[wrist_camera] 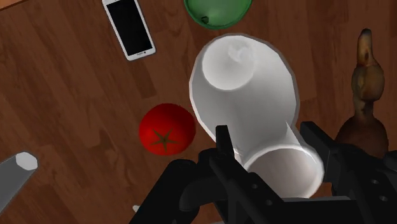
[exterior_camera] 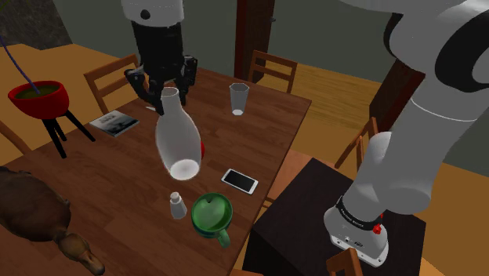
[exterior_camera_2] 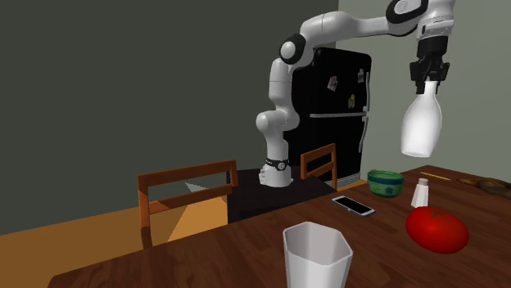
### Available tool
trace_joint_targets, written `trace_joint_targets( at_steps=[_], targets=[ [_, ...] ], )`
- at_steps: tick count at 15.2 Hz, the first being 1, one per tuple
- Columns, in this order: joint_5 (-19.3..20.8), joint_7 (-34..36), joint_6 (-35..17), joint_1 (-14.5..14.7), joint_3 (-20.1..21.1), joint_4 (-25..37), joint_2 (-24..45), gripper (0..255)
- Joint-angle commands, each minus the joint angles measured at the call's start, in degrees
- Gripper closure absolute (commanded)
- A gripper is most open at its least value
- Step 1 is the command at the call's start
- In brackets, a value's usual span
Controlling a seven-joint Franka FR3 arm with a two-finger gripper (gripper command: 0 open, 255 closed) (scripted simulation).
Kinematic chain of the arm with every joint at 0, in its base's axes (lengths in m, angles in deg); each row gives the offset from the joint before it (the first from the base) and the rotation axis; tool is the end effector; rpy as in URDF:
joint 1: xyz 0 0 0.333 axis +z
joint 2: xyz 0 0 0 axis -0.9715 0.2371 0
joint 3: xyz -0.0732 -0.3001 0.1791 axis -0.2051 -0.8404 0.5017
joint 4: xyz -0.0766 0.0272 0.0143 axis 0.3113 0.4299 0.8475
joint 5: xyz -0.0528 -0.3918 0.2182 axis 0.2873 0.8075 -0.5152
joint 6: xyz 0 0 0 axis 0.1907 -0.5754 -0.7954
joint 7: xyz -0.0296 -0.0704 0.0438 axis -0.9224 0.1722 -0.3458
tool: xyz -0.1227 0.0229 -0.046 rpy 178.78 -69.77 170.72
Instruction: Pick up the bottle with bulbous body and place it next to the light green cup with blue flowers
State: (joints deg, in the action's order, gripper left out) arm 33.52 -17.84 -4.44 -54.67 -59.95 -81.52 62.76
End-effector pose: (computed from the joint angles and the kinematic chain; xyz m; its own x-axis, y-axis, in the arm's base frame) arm 0.4937 0.3998 0.6433 0.9986 0.0073 0.0519 0.0070 -1.0000 0.0060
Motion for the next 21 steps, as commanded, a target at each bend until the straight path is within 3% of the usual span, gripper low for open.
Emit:
trace_joint_targets(
  at_steps=[1,9,14,21],
  targets=[
    [1.06,2.97,0.0,1.62,1.34,2.45,2.68,255],
    [7.46,13.15,3.39,10.35,4.65,19.28,17.73,255],
    [12.62,17.29,9.97,19.16,4.46,39.19,31.68,255],
    [11.22,18.04,1.72,16.43,4.84,26.72,27.62,255]
  ],
)
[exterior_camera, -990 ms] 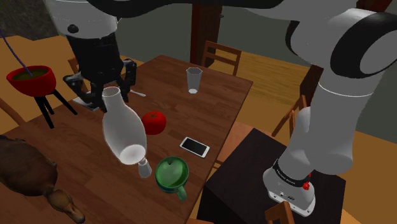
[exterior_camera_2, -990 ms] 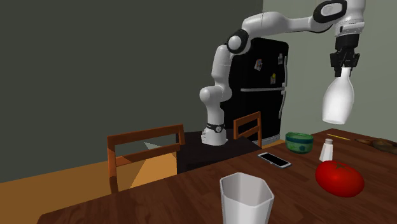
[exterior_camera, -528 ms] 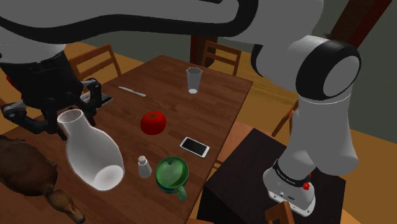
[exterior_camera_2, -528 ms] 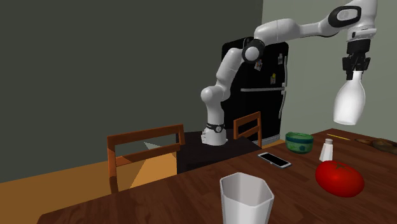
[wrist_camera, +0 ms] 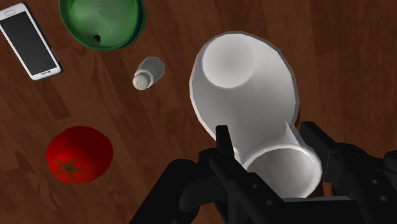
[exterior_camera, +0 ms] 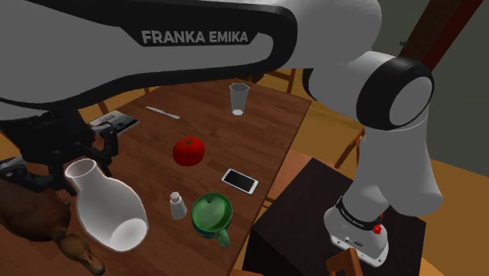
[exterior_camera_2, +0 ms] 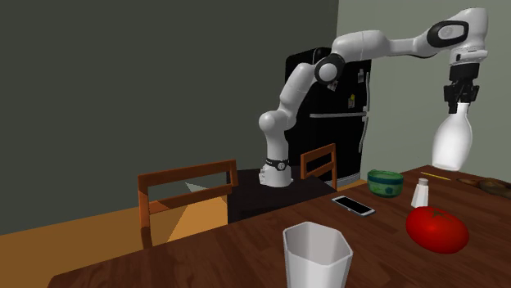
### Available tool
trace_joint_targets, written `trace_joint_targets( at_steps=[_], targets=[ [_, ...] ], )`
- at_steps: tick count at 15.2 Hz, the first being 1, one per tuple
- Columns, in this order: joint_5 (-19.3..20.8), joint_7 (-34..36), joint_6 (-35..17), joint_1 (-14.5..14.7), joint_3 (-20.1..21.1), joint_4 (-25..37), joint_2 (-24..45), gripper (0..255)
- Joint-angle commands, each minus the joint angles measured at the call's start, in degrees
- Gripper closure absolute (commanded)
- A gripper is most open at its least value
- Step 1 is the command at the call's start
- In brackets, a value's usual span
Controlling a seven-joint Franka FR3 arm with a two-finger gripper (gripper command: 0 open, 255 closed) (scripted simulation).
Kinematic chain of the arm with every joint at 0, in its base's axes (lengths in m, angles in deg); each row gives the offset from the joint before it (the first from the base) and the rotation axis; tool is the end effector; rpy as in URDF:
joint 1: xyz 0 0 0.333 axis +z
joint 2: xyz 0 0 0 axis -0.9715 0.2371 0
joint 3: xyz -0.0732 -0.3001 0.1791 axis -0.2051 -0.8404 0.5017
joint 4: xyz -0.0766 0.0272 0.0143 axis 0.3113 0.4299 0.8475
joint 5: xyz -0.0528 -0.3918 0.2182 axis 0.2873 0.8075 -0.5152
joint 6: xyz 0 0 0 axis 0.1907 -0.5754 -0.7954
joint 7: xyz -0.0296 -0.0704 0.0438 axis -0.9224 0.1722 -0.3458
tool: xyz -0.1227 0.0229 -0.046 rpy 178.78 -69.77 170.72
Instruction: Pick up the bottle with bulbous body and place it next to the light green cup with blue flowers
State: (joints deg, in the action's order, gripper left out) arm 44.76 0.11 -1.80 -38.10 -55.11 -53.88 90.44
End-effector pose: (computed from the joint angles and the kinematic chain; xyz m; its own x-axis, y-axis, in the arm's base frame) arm 0.4743 0.6166 0.5710 0.9986 0.0061 0.0516 0.0058 -1.0000 0.0062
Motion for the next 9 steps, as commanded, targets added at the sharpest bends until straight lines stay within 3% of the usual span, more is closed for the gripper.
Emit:
trace_joint_targets(
  at_steps=[1,9],
  targets=[
    [-0.13,0.17,-1.92,-0.41,0.03,-2.28,-0.4,255],
    [-0.57,0.76,-9.1,-1.94,0.11,-11.21,-2.05,255]
  ],
)
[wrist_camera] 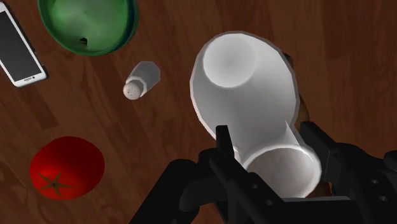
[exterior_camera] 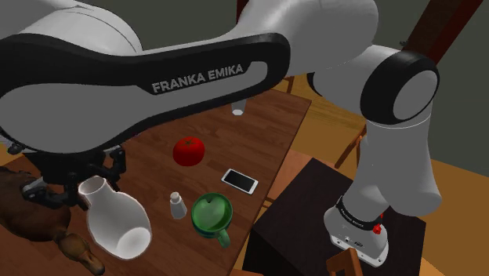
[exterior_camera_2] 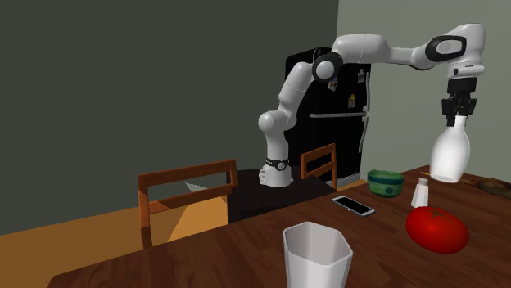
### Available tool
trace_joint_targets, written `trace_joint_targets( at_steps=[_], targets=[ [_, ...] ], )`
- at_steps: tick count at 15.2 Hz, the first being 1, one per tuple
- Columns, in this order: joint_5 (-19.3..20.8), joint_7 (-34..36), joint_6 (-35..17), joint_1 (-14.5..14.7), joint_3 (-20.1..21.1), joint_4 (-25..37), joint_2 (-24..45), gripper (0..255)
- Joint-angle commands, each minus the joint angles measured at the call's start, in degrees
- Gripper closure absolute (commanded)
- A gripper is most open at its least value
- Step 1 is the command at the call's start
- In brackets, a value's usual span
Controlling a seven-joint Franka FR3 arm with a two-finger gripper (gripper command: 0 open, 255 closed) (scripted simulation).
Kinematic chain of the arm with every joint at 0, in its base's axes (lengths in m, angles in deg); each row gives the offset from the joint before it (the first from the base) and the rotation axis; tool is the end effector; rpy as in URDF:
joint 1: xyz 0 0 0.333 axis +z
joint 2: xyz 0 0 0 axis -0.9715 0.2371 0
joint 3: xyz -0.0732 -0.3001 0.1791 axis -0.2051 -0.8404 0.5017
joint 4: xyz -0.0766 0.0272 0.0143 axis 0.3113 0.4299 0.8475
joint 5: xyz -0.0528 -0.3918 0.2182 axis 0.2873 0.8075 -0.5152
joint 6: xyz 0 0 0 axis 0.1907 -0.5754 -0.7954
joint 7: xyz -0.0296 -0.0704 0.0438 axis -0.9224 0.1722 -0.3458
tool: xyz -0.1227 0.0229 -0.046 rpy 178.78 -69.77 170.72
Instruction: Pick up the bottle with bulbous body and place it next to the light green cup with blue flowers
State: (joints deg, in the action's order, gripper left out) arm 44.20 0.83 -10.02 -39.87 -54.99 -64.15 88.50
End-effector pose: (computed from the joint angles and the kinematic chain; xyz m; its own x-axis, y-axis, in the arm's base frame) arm 0.4735 0.6166 0.5153 0.9986 0.0061 0.0516 0.0058 -1.0000 0.0061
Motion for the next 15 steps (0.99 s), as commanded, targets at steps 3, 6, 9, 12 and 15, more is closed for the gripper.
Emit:
trace_joint_targets(
  at_steps=[3,6,9,12,15],
  targets=[
    [-0.02,0.26,-3.31,-0.54,-0.05,-3.63,-0.34,255],
    [0.04,0.49,-5.64,-0.84,-0.1,-6.05,-0.4,255],
    [0.16,0.74,-7.89,-1.07,-0.19,-8.25,-0.3,255],
    [0.34,0.99,-10.06,-1.24,-0.29,-10.23,-0.07,255],
    [0.45,1.12,-11.07,-1.31,-0.35,-11.12,0.08,255]
  ],
)
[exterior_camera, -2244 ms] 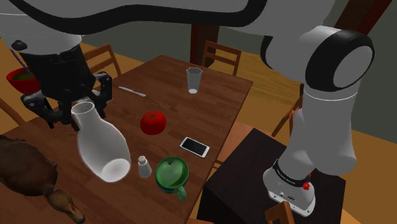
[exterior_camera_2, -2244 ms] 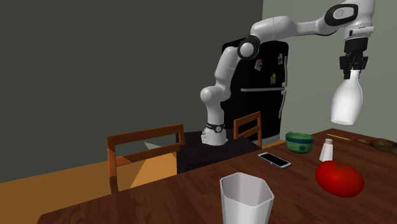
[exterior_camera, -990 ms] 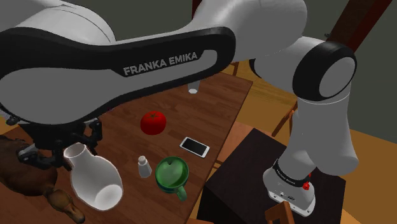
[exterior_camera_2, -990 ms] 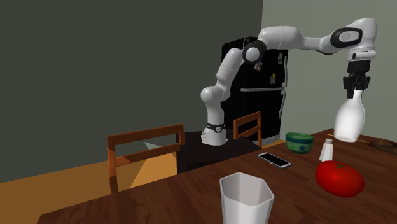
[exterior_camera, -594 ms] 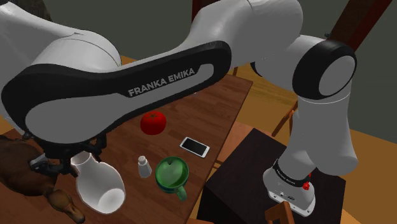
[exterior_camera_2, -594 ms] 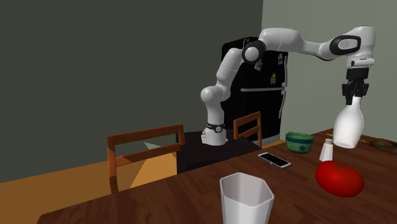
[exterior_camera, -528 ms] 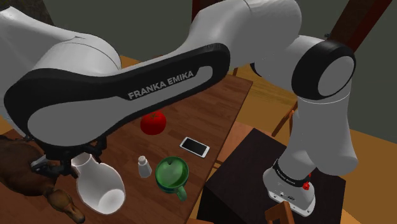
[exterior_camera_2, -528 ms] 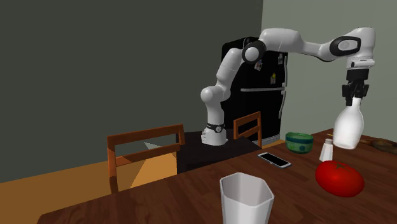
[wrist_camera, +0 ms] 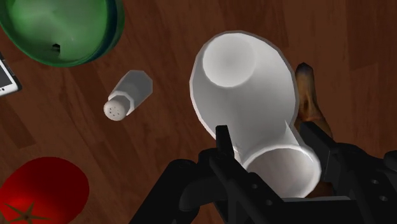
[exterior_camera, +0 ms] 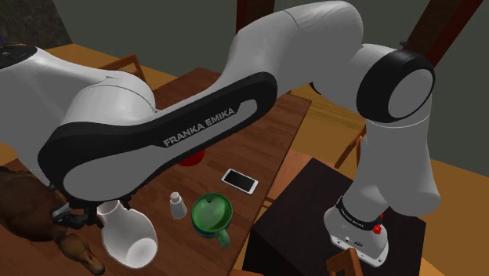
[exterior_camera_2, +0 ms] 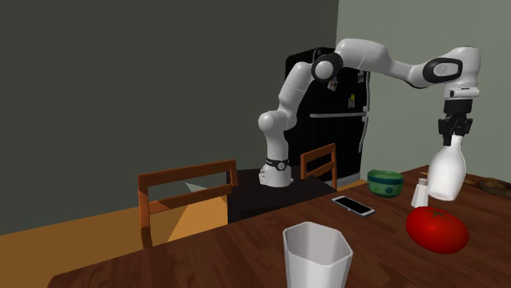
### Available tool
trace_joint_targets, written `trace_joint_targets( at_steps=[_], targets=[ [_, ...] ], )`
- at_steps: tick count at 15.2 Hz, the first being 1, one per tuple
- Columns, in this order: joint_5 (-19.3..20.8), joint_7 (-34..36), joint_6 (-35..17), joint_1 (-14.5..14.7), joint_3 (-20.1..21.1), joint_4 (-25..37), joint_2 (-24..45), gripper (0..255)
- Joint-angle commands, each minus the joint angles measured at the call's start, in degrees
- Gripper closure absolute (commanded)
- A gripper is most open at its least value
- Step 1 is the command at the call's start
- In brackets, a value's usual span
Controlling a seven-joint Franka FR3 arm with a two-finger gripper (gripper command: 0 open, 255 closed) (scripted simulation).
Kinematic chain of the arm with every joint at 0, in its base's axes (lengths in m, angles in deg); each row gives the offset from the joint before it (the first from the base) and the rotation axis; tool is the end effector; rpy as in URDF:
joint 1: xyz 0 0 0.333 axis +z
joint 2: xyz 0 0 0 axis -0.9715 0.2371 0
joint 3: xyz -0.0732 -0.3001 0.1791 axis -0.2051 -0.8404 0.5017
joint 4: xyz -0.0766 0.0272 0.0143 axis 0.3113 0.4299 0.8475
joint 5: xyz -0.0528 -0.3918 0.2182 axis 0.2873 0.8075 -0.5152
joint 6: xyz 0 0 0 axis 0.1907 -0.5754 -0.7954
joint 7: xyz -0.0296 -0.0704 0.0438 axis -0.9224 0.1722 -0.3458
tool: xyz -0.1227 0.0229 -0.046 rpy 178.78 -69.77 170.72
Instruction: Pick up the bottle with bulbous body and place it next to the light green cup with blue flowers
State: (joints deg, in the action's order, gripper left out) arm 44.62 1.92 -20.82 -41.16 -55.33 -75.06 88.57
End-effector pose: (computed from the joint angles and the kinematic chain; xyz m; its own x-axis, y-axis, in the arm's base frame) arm 0.4726 0.6145 0.4296 0.9986 0.0059 0.0517 0.0056 -1.0000 0.0060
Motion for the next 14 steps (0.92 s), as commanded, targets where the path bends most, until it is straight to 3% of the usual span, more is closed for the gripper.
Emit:
trace_joint_targets(
  at_steps=[1,6,7,12,14],
  targets=[
    [0.03,0.03,-0.27,-0.02,-0.01,-0.2,0.01,255],
    [0.03,0.03,-0.27,-0.02,-0.01,-0.2,0.01,255],
    [0.03,0.03,-0.27,-0.02,-0.01,-0.2,0.01,0],
    [0.02,0.02,-0.27,-0.03,-0.01,-0.21,0.0,0],
    [-0.33,-0.31,3.23,0.28,0.21,2.8,-0.56,0]
  ],
)
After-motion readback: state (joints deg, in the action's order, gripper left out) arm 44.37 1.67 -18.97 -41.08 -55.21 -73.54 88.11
